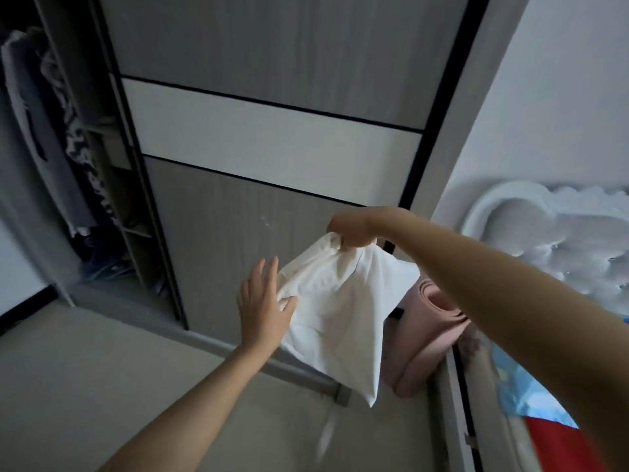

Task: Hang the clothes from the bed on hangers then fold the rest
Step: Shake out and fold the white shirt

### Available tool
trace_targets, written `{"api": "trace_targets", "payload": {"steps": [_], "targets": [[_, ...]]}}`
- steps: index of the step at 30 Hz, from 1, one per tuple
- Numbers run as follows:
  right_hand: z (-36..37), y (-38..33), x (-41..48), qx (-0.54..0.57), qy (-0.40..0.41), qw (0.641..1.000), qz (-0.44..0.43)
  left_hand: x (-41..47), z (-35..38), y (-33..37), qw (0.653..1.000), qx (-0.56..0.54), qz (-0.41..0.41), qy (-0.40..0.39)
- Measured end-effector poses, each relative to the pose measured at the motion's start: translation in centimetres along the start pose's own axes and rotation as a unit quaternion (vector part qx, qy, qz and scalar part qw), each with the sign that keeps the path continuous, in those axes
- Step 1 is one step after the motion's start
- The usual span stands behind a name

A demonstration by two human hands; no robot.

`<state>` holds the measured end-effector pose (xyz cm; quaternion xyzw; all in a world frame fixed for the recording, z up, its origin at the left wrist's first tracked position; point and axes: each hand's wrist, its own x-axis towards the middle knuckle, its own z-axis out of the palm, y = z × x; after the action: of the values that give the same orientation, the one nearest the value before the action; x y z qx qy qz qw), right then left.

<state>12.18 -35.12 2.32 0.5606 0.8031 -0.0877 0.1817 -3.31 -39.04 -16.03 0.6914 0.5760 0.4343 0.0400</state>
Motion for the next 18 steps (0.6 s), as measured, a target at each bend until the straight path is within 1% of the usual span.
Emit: {"api": "trace_targets", "payload": {"steps": [1,2,3,4,5,6,7,8,9,10,12,13,14,16,18], "targets": [[-1.0,-0.5,0.9,0.008,-0.003,1.0,0.005,0.1,-0.5,-0.5,0.993,0.021,0.063,0.093],[-1.9,-1.0,1.9,0.012,-0.005,1.0,0.01,0.2,-0.8,-1.0,0.982,0.009,0.131,0.139],[-2.6,-1.3,2.4,0.021,-0.005,1.0,0.013,0.1,-0.8,-0.8,0.972,-0.014,0.196,0.132],[-3.4,-1.7,2.9,0.03,-0.003,0.999,0.009,0.2,-0.5,-0.7,0.969,-0.037,0.228,0.086],[-4.0,-2.0,3.6,0.04,-0.001,0.999,0.005,0.5,-0.1,-0.4,0.975,-0.061,0.213,0.013],[-4.5,-2.2,4.0,0.052,0.002,0.999,0.001,0.9,0.4,0.1,0.981,-0.083,0.159,-0.07],[-4.9,-2.3,4.5,0.062,0.005,0.998,0.001,1.3,1.0,0.6,0.98,-0.098,0.095,-0.144],[-5.2,-2.4,5.0,0.068,0.013,0.998,0.002,2.1,1.8,0.9,0.973,-0.123,0.042,-0.191],[-5.6,-2.4,5.6,0.07,0.023,0.997,0.006,3.1,2.4,1.2,0.963,-0.165,0.0,-0.214],[-6.0,-2.3,6.2,0.066,0.029,0.997,0.007,4.0,2.8,1.4,0.951,-0.213,-0.036,-0.221],[-6.8,-1.8,7.7,0.058,0.028,0.998,0.01,6.3,3.3,1.2,0.911,-0.317,-0.106,-0.243],[-7.2,-1.5,8.3,0.059,0.021,0.998,0.013,7.1,3.4,0.7,0.893,-0.343,-0.13,-0.26],[-7.6,-1.3,9.0,0.059,0.015,0.998,0.017,7.7,3.5,0.0,0.887,-0.347,-0.144,-0.268],[-8.1,-1.2,10.4,0.053,0.005,0.998,0.02,8.3,3.5,-2.0,0.888,-0.327,-0.16,-0.283],[-8.3,-1.5,11.5,0.055,-0.012,0.998,0.017,8.3,2.8,-3.9,0.893,-0.28,-0.167,-0.311]]}}
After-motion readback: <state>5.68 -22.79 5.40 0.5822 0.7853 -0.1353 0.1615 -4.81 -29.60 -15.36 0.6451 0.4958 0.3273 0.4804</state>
